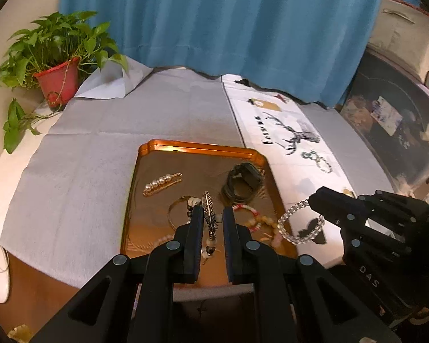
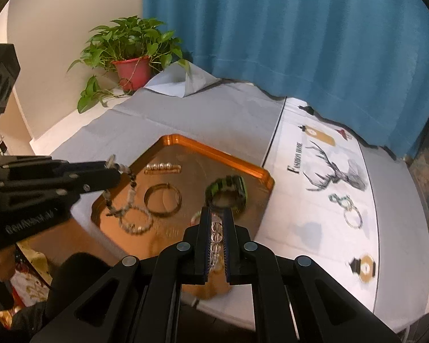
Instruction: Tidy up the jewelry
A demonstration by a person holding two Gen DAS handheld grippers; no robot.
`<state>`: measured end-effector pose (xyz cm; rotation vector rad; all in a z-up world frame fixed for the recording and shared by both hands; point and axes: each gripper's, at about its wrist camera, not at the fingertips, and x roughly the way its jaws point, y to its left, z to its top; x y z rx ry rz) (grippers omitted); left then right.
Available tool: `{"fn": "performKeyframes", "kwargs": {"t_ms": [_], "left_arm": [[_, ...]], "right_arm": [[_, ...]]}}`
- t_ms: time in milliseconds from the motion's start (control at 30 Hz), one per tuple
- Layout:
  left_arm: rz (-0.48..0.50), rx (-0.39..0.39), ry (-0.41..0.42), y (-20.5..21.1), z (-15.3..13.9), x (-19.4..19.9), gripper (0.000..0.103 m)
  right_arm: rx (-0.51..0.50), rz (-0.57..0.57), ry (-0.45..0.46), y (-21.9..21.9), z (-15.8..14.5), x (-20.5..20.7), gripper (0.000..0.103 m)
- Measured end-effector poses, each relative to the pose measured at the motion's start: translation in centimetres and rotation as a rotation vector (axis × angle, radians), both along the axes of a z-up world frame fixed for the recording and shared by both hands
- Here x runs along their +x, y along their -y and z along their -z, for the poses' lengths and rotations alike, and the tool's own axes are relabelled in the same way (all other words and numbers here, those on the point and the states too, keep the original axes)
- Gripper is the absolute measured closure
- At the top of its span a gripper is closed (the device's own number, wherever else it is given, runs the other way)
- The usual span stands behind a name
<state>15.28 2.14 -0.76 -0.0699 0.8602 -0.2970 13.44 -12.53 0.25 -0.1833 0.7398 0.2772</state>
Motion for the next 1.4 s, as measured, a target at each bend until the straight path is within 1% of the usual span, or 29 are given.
{"fn": "performKeyframes", "kwargs": {"t_ms": [133, 200, 233, 267, 300, 333, 367, 400, 433, 467, 500, 633, 667, 733, 800, 867, 1000, 1133, 1233, 1400], "left_arm": [[-0.035, 0.027, -0.012, -0.3, 1.3, 1.8, 0.092], [-0.058, 0.035, -0.022, -0.6, 1.9, 2.4, 0.090], [-0.074, 0.046, -0.033, -0.8, 2.5, 2.9, 0.080], [-0.088, 0.062, -0.050, -0.9, 2.9, 3.1, 0.049], [-0.114, 0.087, -0.073, -0.9, 3.6, 3.3, 0.029], [-0.140, 0.105, -0.082, -1.0, 4.0, 3.3, 0.004], [-0.166, 0.117, -0.079, -1.1, 4.4, 3.1, 0.003], [-0.177, 0.126, -0.080, -1.1, 4.7, 2.7, 0.003], [-0.173, 0.131, -0.090, -1.0, 5.0, 2.5, 0.003], [-0.169, 0.139, -0.105, -0.9, 5.3, 2.1, 0.003], [-0.170, 0.151, -0.119, -0.8, 5.5, 1.5, 0.003], [-0.179, 0.162, -0.123, -0.8, 5.5, -1.6, 0.003], [-0.179, 0.165, -0.120, -0.7, 5.3, -2.7, 0.003], [-0.184, 0.176, -0.106, -0.3, 4.6, -4.7, 0.003], [-0.186, 0.181, -0.091, 0.2, 3.9, -6.2, 0.003], [-0.180, 0.185, -0.059, 0.7, 2.9, -8.0, 0.003], [-0.165, 0.226, 0.008, 1.8, 1.3, -11.2, 0.003], [-0.151, 0.260, 0.036, 2.3, 0.4, -13.3, 0.003], [-0.155, 0.272, 0.059, 2.6, -0.2, -14.8, 0.003], [-0.141, 0.290, 0.081, 3.6, -0.8, -16.7, 0.003]], "right_arm": [[-0.013, 0.001, -0.016, -0.8, 0.9, 1.9, 0.095], [-0.013, 0.006, -0.026, -1.0, 1.5, 2.7, 0.095], [-0.014, 0.006, -0.036, -1.2, 1.9, 3.1, 0.095], [-0.016, 0.002, -0.046, -1.4, 2.3, 3.4, 0.093], [-0.026, 0.003, -0.058, -1.5, 2.9, 3.6, 0.093], [-0.052, 0.012, -0.081, -1.7, 3.6, 3.9, 0.088], [-0.069, 0.020, -0.097, -1.7, 4.1, 4.0, 0.075], [-0.083, 0.028, -0.124, -1.6, 4.8, 3.9, 0.066], [-0.077, 0.030, -0.141, -1.4, 5.3, 3.5, 0.051], [-0.070, 0.031, -0.147, -1.2, 5.5, 3.0, 0.044], [-0.066, 0.035, -0.156, -0.9, 5.9, 2.3, 0.043], [-0.091, 0.065, -0.183, 0.0, 6.8, -1.2, 0.040], [-0.096, 0.074, -0.181, 0.1, 6.9, -2.0, 0.040], [-0.104, 0.135, -0.148, 1.1, 6.6, -4.6, 0.040], [-0.080, 0.168, -0.134, 1.8, 6.2, -6.4, 0.039], [-0.044, 0.181, -0.125, 2.4, 5.5, -8.2, 0.039], [-0.028, 0.168, -0.084, 2.8, 3.9, -10.9, 0.037], [-0.001, 0.147, -0.049, 2.8, 2.6, -13.2, 0.036], [0.002, 0.135, -0.036, 2.8, 2.3, -14.6, 0.036], [0.009, 0.131, -0.043, 3.2, 2.5, -15.9, 0.035]]}}
